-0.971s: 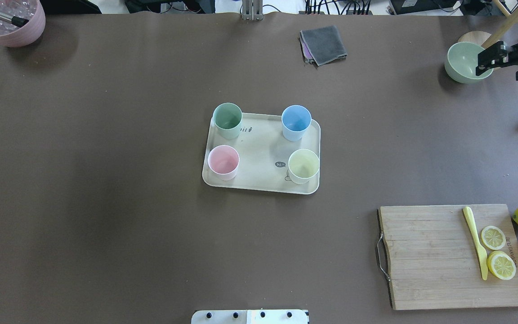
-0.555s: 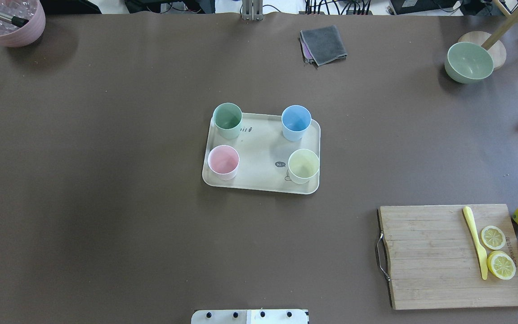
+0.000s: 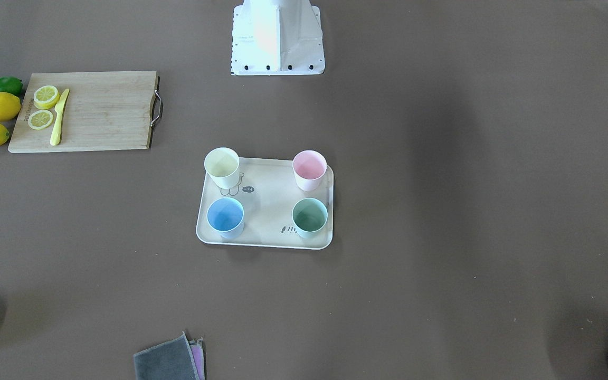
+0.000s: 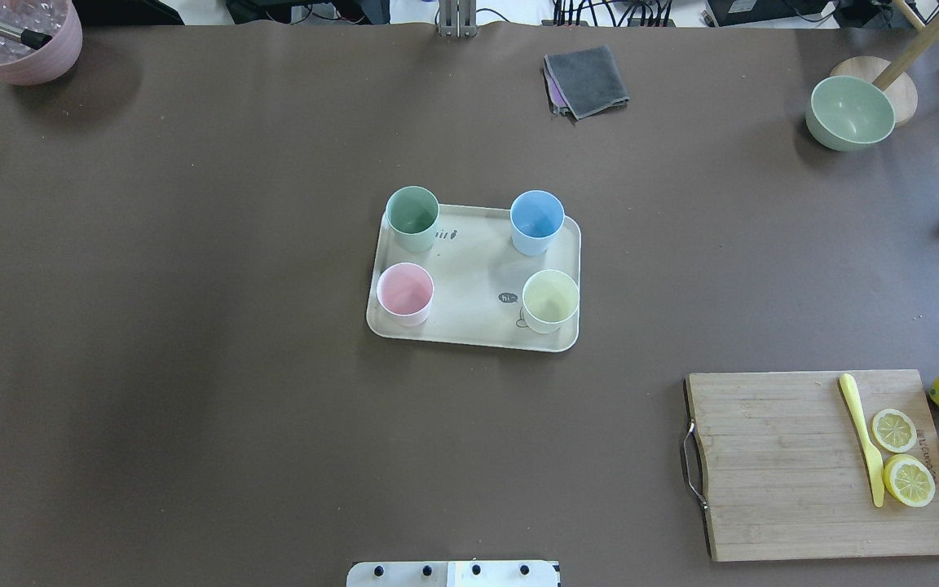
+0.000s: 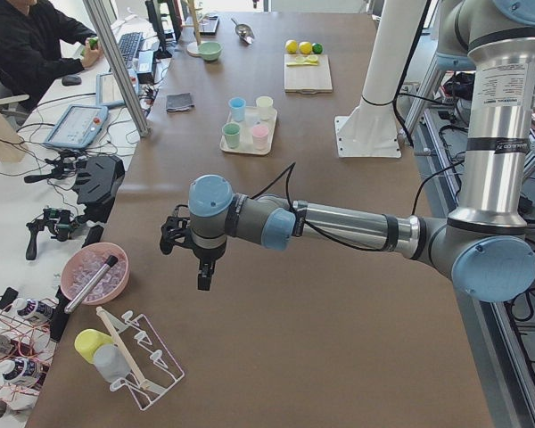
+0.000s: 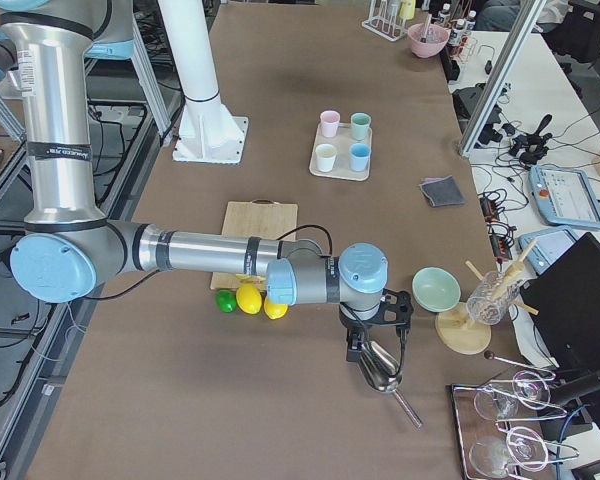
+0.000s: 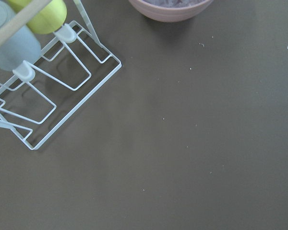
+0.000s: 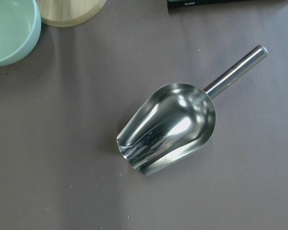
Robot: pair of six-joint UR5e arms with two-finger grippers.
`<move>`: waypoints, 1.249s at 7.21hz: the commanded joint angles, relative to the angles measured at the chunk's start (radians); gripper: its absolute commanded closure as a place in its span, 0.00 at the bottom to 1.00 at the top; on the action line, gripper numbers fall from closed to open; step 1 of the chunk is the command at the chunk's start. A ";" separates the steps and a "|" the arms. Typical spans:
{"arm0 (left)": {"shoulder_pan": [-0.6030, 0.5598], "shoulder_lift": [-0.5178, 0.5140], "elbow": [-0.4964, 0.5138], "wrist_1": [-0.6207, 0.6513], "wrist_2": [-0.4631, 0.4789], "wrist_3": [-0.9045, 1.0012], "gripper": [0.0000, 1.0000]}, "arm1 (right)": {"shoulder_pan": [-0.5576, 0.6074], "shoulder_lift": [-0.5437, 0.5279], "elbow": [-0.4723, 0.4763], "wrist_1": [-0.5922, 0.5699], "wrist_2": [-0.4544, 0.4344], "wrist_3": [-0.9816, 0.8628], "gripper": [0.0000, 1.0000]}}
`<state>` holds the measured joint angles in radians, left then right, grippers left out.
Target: Place all cups on tray
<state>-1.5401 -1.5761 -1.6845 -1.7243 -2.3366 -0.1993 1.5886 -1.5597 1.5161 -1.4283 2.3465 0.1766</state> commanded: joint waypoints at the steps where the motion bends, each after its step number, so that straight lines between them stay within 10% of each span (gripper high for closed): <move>1: -0.002 0.028 -0.004 -0.001 -0.001 0.000 0.02 | 0.002 -0.016 0.003 0.000 0.019 0.000 0.00; 9: -0.002 0.039 0.006 -0.003 0.003 0.001 0.02 | 0.002 0.003 0.049 -0.012 0.039 0.017 0.00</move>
<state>-1.5416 -1.5395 -1.6785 -1.7271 -2.3334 -0.1981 1.5907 -1.5576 1.5618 -1.4395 2.3704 0.1924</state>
